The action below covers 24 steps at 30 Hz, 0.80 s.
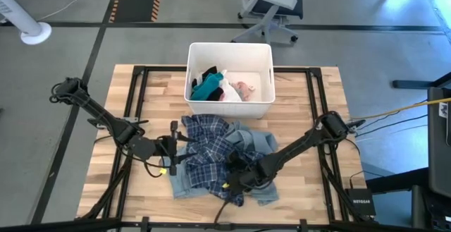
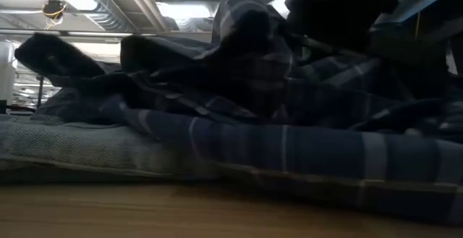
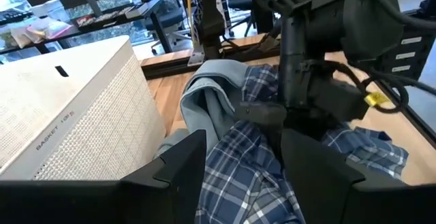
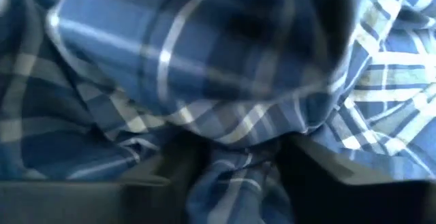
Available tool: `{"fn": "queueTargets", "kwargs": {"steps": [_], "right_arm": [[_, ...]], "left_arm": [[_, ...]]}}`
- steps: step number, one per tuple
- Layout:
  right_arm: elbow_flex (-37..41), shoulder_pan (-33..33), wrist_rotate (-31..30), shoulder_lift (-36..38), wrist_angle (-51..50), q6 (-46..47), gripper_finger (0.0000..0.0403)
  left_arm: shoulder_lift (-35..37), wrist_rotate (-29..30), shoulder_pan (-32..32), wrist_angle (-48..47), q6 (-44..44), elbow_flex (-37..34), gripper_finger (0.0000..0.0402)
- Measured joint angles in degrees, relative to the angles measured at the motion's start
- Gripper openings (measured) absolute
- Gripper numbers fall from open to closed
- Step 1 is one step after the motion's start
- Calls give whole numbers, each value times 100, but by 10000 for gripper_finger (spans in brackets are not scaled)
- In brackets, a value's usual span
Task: Sort clothes
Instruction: Put the blue checkered pants into the white laundry bin
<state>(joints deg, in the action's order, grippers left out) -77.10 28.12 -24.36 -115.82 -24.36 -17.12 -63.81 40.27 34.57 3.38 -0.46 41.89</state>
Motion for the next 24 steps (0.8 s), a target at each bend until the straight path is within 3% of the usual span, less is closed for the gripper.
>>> {"fn": "queueTargets", "kwargs": {"steps": [2, 5, 7, 11, 17, 24], "right_arm": [[0, -8, 4, -25, 64, -74, 156], [0, 2, -72, -1, 40, -133, 52], [1, 4, -145, 91, 8, -149, 22], [-47, -2, -568, 483, -102, -86, 40], [-569, -2, -1153, 1215, -574, -346, 16], [-1526, -8, -2350, 1786, -1337, -848, 25]], "left_arm": [[1, 0, 0, -9, 1, 0, 187], [2, -2, 0, -42, 1, 0, 187], [2, -1, 0, -109, 1, 0, 187], [0, -2, 0, -146, 2, 0, 187], [0, -2, 0, -149, 21, 0, 187], [0, -2, 0, -151, 45, 0, 187]]}}
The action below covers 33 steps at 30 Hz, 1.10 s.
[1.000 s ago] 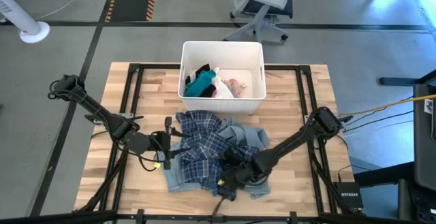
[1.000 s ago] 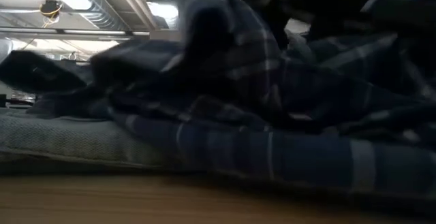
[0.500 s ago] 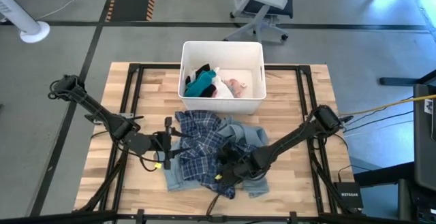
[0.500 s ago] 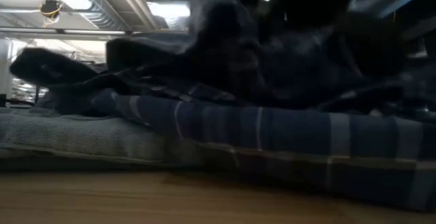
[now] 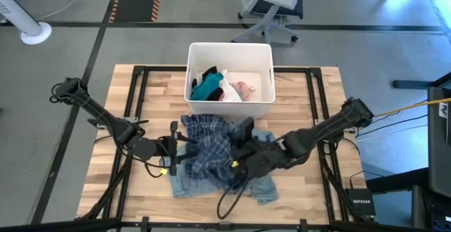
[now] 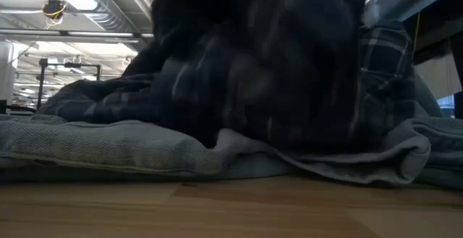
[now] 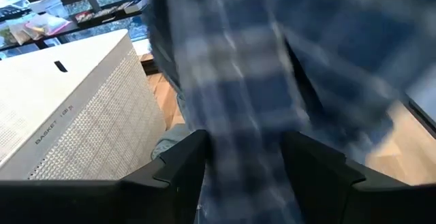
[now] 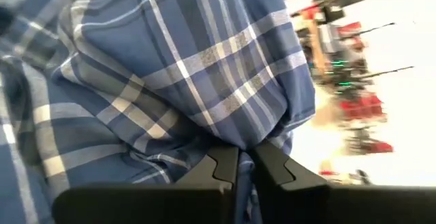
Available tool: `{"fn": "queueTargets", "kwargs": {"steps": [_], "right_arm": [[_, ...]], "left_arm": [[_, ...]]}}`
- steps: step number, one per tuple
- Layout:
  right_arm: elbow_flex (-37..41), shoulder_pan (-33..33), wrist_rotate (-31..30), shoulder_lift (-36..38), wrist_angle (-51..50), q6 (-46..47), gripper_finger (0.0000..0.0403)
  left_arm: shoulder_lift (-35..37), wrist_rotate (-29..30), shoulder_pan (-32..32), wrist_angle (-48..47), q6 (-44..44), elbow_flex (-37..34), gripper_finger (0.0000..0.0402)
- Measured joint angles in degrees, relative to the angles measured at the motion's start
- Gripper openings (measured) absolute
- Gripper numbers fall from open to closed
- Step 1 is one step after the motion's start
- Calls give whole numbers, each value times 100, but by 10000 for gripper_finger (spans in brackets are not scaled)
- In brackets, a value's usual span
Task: Sort clothes
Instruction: Put the blue checkered pants into the white laundry bin
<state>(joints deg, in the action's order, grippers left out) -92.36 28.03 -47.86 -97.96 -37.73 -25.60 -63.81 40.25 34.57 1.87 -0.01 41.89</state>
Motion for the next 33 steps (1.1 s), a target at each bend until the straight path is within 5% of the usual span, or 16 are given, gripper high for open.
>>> {"fn": "queueTargets", "kwargs": {"steps": [7, 16, 25, 33], "right_arm": [[-1364, -106, -939, 108, -677, -817, 17], [-2960, -745, -1427, 106, -764, -2245, 18], [-4221, -2093, -1422, 115, -597, -3229, 18], [-3623, -3605, -281, 113, -724, -2607, 19]], "left_arm": [[0, 0, 0, -1, 3, 0, 187], [0, 0, 4, 1, 25, 0, 187], [0, 0, 1, -15, 25, 0, 187], [0, 0, 0, -136, 24, 0, 187]]}}
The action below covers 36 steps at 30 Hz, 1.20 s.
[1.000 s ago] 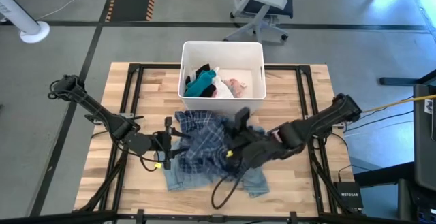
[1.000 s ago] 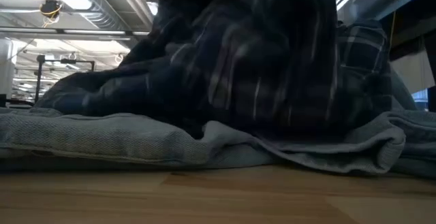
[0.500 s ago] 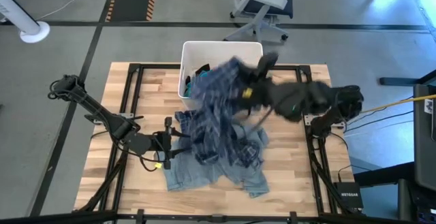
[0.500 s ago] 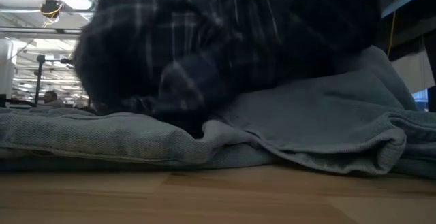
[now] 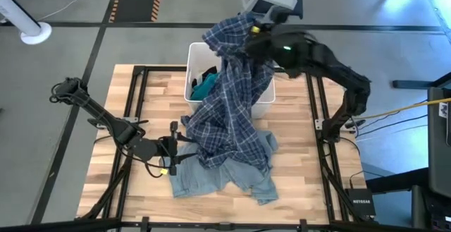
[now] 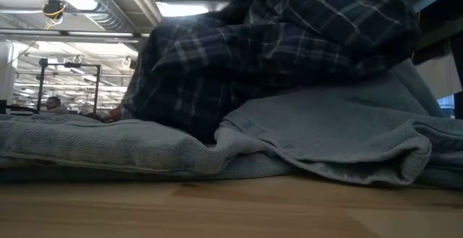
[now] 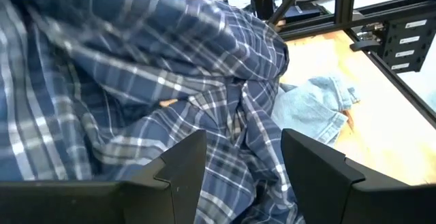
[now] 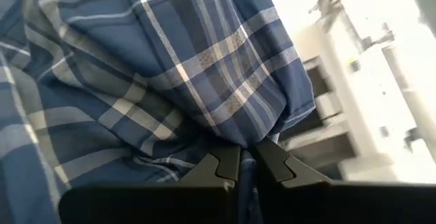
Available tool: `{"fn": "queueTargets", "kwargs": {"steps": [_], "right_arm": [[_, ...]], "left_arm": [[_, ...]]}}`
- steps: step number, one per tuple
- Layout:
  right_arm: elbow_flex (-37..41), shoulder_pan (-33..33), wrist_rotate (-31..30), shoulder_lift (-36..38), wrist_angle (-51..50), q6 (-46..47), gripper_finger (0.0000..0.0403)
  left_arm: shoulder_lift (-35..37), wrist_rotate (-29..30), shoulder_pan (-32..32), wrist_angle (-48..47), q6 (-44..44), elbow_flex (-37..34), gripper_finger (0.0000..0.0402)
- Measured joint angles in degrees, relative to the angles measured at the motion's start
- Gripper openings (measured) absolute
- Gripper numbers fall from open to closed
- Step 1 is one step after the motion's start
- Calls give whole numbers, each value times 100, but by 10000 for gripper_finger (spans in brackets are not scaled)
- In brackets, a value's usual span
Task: Sort clothes
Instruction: Put the blue checkered pants into the white laundry bin
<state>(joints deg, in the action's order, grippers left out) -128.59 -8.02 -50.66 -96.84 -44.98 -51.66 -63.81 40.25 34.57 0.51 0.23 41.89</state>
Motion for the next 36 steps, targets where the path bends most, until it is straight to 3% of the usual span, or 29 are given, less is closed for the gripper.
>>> {"fn": "queueTargets", "kwargs": {"steps": [8, 15, 19, 27, 32, 36], "right_arm": [[2176, -1094, 996, -15, 526, 957, 20], [3631, -1470, 2477, -17, 1587, 1261, 44], [3951, -1467, 2488, -17, 1880, 1556, 76], [3608, -1419, 2050, -17, 1691, 1827, 178], [2510, -1114, 1669, -15, 702, 1381, 233], [1401, -674, 1521, -4, -460, 1337, 252]], "left_arm": [[0, -1, 0, 2, -15, 0, 187], [0, 0, 0, 4, -44, 0, 187], [0, -1, 0, 4, -81, 0, 187], [1, -1, 0, 7, -70, 0, 187], [0, -2, 0, 6, -68, 0, 187], [2, -1, 0, 0, -69, 0, 187]]}}
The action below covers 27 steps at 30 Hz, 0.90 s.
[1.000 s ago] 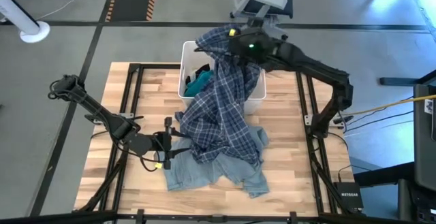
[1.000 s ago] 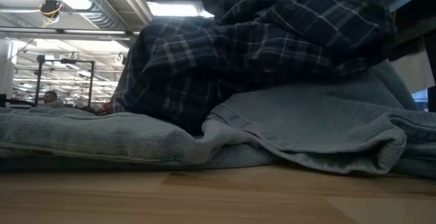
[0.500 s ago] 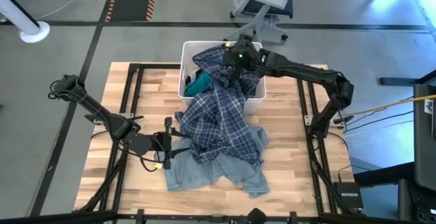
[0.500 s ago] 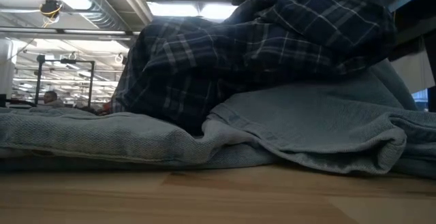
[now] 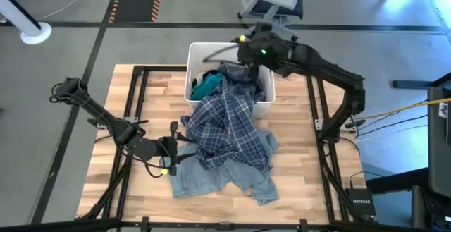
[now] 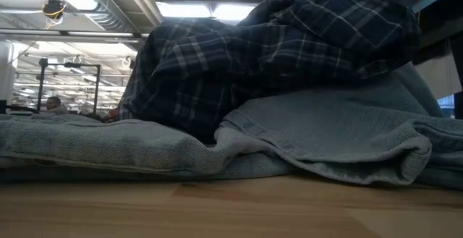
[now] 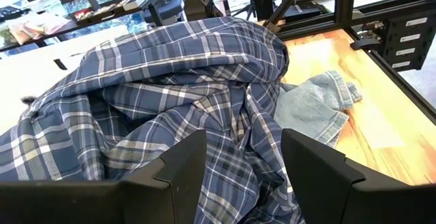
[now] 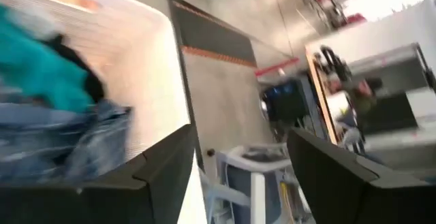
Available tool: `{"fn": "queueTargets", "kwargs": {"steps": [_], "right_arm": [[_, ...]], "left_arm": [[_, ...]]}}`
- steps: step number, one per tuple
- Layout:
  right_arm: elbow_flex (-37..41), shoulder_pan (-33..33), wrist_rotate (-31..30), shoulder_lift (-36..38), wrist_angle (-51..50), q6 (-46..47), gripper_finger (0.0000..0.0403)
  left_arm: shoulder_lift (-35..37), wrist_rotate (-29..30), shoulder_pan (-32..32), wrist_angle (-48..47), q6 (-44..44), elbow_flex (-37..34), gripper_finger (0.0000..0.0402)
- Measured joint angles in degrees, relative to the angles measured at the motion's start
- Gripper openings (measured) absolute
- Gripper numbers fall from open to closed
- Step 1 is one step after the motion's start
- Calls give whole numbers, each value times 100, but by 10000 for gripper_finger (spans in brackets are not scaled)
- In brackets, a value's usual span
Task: Sort clothes
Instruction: Put the blue checkered pants into the white laundry bin
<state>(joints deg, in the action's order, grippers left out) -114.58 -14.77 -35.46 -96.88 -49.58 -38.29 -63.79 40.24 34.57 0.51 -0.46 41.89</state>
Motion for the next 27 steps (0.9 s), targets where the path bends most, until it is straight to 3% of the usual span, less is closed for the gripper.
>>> {"fn": "queueTargets", "kwargs": {"steps": [7, 12, 16, 27], "right_arm": [[-1516, 1524, -65, 0, -2023, 487, 254], [-1710, 2723, -103, 6, -3233, 1528, 255], [-1202, 3539, -202, 2, -4005, 2719, 255], [1714, 5114, -464, 160, -3809, 5845, 255]], "left_arm": [[-2, -2, 0, -2, 37, 0, 187], [-2, -2, 0, -4, 61, 0, 187], [-2, -2, 0, -4, 68, 0, 187], [0, -2, 0, -1, 154, 0, 187]]}}
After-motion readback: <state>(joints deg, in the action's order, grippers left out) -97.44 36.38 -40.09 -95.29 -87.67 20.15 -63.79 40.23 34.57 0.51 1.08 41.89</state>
